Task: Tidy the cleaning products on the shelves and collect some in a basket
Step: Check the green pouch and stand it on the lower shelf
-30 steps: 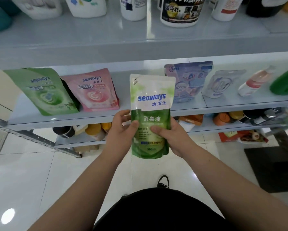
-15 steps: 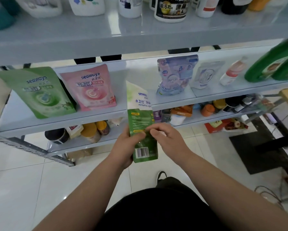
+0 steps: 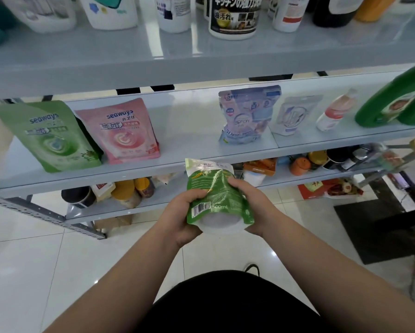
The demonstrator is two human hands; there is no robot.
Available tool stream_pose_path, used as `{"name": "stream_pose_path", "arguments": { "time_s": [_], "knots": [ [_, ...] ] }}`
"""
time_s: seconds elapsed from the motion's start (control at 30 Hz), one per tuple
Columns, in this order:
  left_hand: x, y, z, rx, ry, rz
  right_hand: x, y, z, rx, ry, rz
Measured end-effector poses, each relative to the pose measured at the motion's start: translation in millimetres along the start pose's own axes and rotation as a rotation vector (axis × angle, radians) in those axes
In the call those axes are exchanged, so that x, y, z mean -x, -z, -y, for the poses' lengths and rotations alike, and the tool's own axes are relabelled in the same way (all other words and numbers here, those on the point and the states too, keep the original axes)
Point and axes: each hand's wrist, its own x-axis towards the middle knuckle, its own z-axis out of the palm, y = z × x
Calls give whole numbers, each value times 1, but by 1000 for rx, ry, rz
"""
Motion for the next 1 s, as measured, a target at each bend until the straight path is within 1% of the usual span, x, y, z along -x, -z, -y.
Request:
{"name": "stream_pose_path", "arguments": {
  "time_s": [0.07, 0.17, 0.23, 0.3, 0.6, 0.87, 0.93, 1.0],
  "knots": [
    [-10, -6, 4, -62, 22, -10, -3, 13, 9, -7, 22, -15],
    [-21, -9, 14, -328, 36, -38, -9, 33, 24, 27, 97, -57],
    [-27, -8, 22, -460, 31, -19, -12, 45, 32, 57, 173, -56],
    [-34, -9, 28, -477, -3, -21, -15, 53, 39, 78, 224, -43],
    [-52, -15, 40, -530, -202, 7, -16, 59, 63, 136, 303, 95],
    [-46, -10, 35, -549, -249, 19, -18, 48, 59, 140, 316, 82],
    [-43, -8, 33, -570, -252, -23, -18, 42, 55, 109, 325, 69],
    [-39, -10, 28, -633, -315, -165, -17, 35, 51, 90, 367, 57]
  ]
}}
